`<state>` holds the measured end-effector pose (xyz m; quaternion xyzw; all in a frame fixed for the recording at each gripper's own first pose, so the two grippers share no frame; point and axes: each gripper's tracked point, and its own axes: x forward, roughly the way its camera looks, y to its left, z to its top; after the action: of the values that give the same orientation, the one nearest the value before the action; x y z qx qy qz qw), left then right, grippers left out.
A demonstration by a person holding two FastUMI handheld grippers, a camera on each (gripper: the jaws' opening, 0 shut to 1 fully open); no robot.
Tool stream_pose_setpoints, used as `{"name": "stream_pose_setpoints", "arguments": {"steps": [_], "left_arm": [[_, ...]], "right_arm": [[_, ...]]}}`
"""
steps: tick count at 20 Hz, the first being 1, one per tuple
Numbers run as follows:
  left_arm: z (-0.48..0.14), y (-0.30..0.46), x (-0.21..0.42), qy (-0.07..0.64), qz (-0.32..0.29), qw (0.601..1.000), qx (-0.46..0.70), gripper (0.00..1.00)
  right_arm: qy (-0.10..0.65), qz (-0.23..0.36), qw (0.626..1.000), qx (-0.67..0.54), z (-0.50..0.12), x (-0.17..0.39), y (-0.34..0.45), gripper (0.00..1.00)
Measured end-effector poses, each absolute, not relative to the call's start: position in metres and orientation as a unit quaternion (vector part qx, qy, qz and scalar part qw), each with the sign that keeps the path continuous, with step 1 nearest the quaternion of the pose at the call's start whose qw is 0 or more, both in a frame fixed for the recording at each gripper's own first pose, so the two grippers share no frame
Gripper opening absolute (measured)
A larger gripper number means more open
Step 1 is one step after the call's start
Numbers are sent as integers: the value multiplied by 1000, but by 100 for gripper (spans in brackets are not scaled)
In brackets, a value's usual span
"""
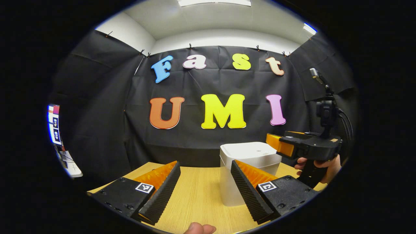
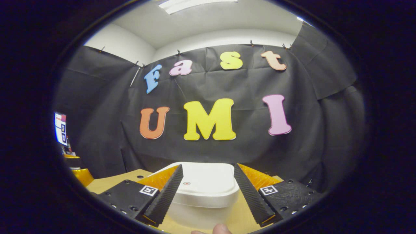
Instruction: Press the lid of the desktop garbage bin to open it, pick up the crumpled paper on the desktop and throw it into the bin, then pick up the pop can on the desktop and drop it into the bin, and finally close the garbage bin lid.
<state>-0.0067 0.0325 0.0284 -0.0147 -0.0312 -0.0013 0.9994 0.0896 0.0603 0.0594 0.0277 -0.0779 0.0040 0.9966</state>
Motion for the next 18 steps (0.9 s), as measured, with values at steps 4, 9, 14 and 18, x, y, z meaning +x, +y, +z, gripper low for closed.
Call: {"name": "stream_pose_setpoints", "arguments": {"steps": [4, 9, 14, 18], "left_arm": [[29, 20, 6, -34, 4, 999, -12, 100], [30, -3, 10, -36, -9, 999, -16, 100], [24, -6, 8, -37, 3, 999, -5, 100], [18, -9, 6, -31, 5, 999, -15, 100]], "right_arm": [[-70, -4, 997, 27, 49, 57, 38, 97], [-68, -43, 996, 36, 21, 24, -6, 97], [-78, -78, 993, 40, 20, 1, -42, 97], [-79, -87, 993, 30, 17, 0, -49, 92]]}}
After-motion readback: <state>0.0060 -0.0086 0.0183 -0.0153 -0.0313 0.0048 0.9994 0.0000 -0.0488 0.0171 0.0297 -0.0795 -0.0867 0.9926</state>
